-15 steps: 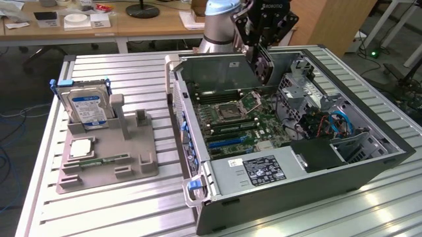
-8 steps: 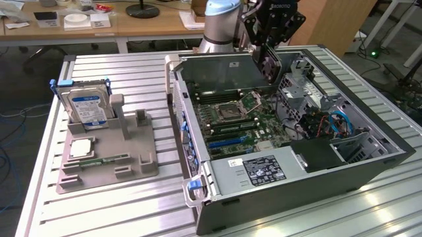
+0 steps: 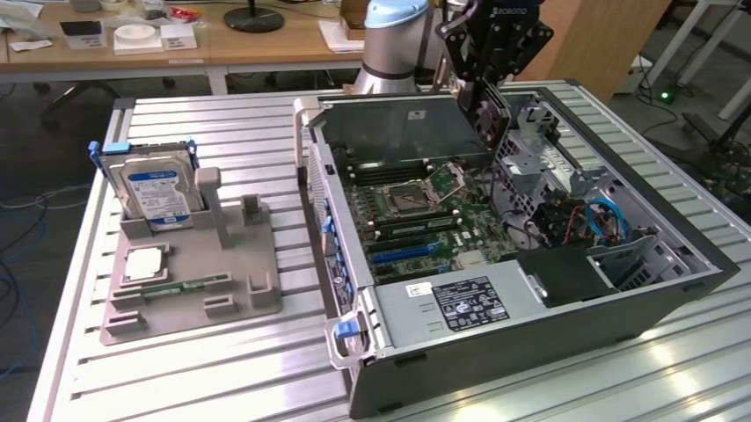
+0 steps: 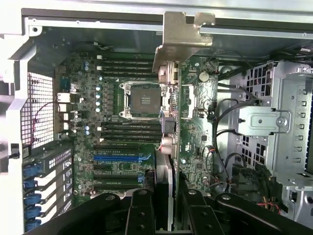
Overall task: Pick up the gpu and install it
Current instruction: 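Pick up the gpu and move the gpu toward the slot, then insert the gpu into the slot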
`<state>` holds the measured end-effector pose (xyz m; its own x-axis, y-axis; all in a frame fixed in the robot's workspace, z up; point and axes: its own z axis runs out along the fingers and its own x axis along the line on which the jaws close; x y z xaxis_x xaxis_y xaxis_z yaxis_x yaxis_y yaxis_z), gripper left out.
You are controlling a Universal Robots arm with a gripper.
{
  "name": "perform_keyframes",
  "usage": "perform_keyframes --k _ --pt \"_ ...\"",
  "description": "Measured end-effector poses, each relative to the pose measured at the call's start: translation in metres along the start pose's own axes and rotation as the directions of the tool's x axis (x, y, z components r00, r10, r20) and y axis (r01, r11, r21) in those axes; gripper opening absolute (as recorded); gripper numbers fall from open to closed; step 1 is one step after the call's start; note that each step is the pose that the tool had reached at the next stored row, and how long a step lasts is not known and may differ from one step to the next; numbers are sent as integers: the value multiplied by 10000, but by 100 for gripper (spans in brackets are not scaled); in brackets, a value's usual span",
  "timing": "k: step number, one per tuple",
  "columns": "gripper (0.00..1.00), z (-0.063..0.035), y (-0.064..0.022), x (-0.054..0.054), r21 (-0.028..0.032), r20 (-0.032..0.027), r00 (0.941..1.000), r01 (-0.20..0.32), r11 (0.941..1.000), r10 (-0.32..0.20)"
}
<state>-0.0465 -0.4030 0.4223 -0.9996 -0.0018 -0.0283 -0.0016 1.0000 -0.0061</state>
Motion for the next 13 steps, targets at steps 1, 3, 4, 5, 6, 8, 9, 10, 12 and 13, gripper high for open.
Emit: perform_keyframes --k 1,3,4,5,6,8,9,10,12,13 --pt "27 0 0 0 1 0 10000 0 10000 0" --pt "27 0 0 0 1 0 10000 0 10000 0" --pt "27 0 0 0 1 0 10000 0 10000 0" --pt "27 0 0 0 0 0 10000 0 10000 0" --pt "27 0 0 0 1 -1 10000 0 10000 0" --pt "27 0 0 0 1 0 10000 0 10000 0" --pt "27 0 0 0 0 0 10000 0 10000 0" --pt "27 0 0 0 1 -1 10000 0 10000 0" --pt "27 0 0 0 1 0 10000 2 10000 -2" --pt "27 0 0 0 1 0 10000 13 10000 -13"
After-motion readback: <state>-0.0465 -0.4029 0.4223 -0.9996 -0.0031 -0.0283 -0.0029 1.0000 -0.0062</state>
